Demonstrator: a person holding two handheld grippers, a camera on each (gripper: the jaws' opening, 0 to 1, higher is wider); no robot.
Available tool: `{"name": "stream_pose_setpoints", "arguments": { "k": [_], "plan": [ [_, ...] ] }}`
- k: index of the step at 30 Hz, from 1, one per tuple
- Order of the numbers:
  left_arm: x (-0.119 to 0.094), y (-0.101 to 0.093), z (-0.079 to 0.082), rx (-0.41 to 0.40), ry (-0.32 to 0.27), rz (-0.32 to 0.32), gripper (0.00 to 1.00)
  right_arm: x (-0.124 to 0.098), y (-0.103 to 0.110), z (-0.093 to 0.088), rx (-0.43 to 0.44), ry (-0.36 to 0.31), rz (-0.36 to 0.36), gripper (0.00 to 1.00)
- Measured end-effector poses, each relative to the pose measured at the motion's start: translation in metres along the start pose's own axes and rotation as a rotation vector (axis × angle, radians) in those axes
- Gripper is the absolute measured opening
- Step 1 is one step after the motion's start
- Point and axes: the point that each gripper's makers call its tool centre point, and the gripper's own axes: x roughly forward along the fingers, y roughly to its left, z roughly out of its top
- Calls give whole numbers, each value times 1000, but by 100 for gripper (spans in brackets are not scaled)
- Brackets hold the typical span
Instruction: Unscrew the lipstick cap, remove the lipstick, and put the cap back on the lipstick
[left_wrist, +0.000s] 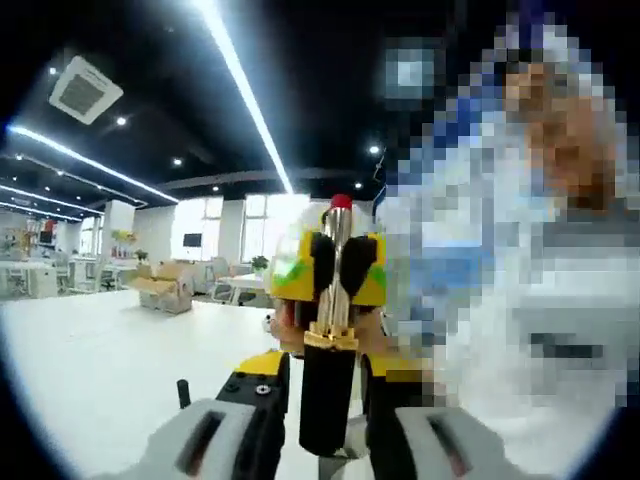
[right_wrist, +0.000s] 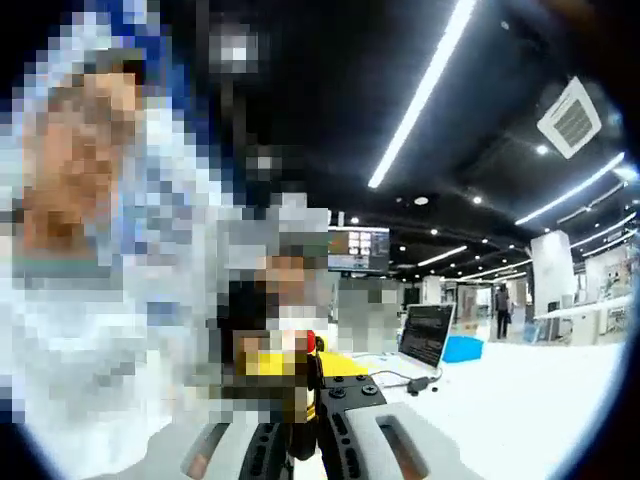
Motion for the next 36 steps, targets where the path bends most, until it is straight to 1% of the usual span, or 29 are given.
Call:
{"name": "stream_pose_setpoints", "arguments": {
  "k": [3,4,8,10,11,14,15,17,19,20,21,22,24,25,26,27,30,32,34,35,36],
  "plan": [
    [4,-9,1,-71,-25,-66,26,1,7,3,72,-36,58,6],
    [5,-14,1,-89,-30,-92,26,1,6,2,70,-36,58,6],
    [3,-23,5,-121,-52,-147,20,0,10,3,104,-50,91,6],
    [0,-25,8,-131,-60,-163,17,-1,10,4,115,-58,97,6],
    [-1,-25,8,-133,-60,-165,14,-1,10,4,117,-60,97,6],
    [-3,-25,10,-164,-66,-164,14,-1,9,5,120,-63,85,6],
    [-2,-23,9,-168,-64,-152,14,0,8,5,118,-62,78,6],
    [0,-19,8,-154,-62,-120,14,0,5,4,111,-55,58,6],
    [2,-10,7,-112,-58,-49,13,-1,-1,4,107,-53,27,6],
    [3,-7,8,-100,-58,-28,13,-1,-3,4,105,-54,19,6],
    [3,-4,8,-89,-58,-7,13,-2,-7,4,100,-53,-7,6],
    [3,3,7,-55,-48,40,13,-2,-9,4,94,-50,-24,6],
    [3,16,3,22,-9,142,13,-3,-16,1,55,-30,-72,6],
    [3,21,3,53,0,185,13,-2,-18,1,36,-25,-91,6],
    [3,24,3,78,9,214,13,-2,-18,0,24,-20,-99,6],
    [3,26,3,96,10,231,13,-1,-18,1,15,-17,-103,6],
    [2,31,7,123,-4,282,13,-2,-21,2,-22,-9,-139,6],
    [0,38,8,147,-10,333,13,-3,-23,3,-47,-3,-166,6],
    [-2,45,8,147,-9,393,13,-4,-29,2,-64,5,-202,6],
    [-4,51,8,159,-5,434,13,-5,-33,2,-71,7,-225,6],
    [-5,54,9,170,-5,462,13,-5,-36,2,-78,1,-253,6]
  ]
}}
